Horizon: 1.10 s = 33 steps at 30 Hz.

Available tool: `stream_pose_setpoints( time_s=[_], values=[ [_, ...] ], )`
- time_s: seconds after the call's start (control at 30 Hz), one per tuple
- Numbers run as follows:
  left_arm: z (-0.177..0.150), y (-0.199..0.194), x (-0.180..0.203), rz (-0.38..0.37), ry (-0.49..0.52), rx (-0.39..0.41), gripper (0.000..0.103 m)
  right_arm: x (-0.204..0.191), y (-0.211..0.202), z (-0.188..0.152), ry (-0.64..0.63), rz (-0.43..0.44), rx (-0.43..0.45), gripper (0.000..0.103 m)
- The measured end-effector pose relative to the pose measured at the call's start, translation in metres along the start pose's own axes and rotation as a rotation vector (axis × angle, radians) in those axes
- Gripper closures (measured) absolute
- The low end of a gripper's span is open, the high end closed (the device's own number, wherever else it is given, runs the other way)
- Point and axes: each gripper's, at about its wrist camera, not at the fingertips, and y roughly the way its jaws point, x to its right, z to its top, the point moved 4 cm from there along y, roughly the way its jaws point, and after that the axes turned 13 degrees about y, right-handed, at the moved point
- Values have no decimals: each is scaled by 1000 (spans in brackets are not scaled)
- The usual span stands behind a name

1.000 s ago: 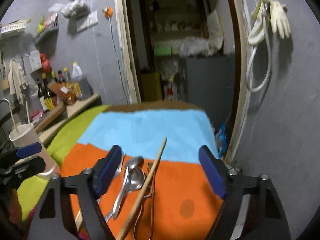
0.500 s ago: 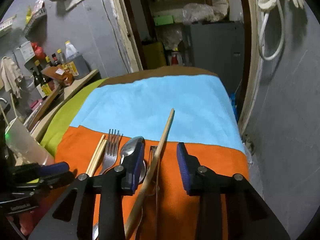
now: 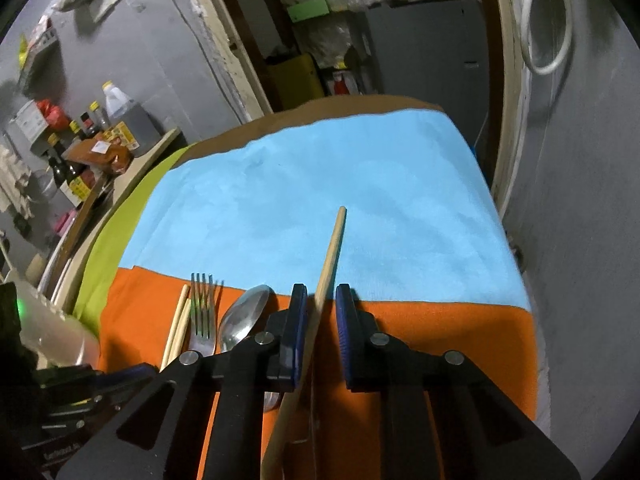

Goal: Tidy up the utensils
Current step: 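Lift the second chopstick with the right tool toward the white caddy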

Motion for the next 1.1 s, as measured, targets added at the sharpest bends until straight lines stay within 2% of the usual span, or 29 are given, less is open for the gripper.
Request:
stream_pose_setpoints(
  time_s=[0.17,0.2,0.23,0.27,0.43,0.6,0.77,1.1],
  values=[
    [4,3,-3,-48,-39,-15,92,5,6,6,59,30,-51,90],
    [4,3,-3,-52,-44,-14,94,6,5,7,72,40,-55,94],
    [4,3,-4,-59,-48,-11,98,8,4,7,84,52,-58,95],
    [3,2,-4,-72,-57,-8,99,10,3,7,100,71,-58,96],
    [4,-4,-4,-74,-85,18,101,14,-6,4,133,123,-42,98],
    [3,-23,4,-41,-62,91,101,13,-22,2,133,159,-8,98],
    [-1,-48,17,13,-13,200,101,3,-51,-1,115,208,78,98],
    [0,-115,34,96,53,462,101,-49,-128,-13,-41,283,337,99]
  ],
)
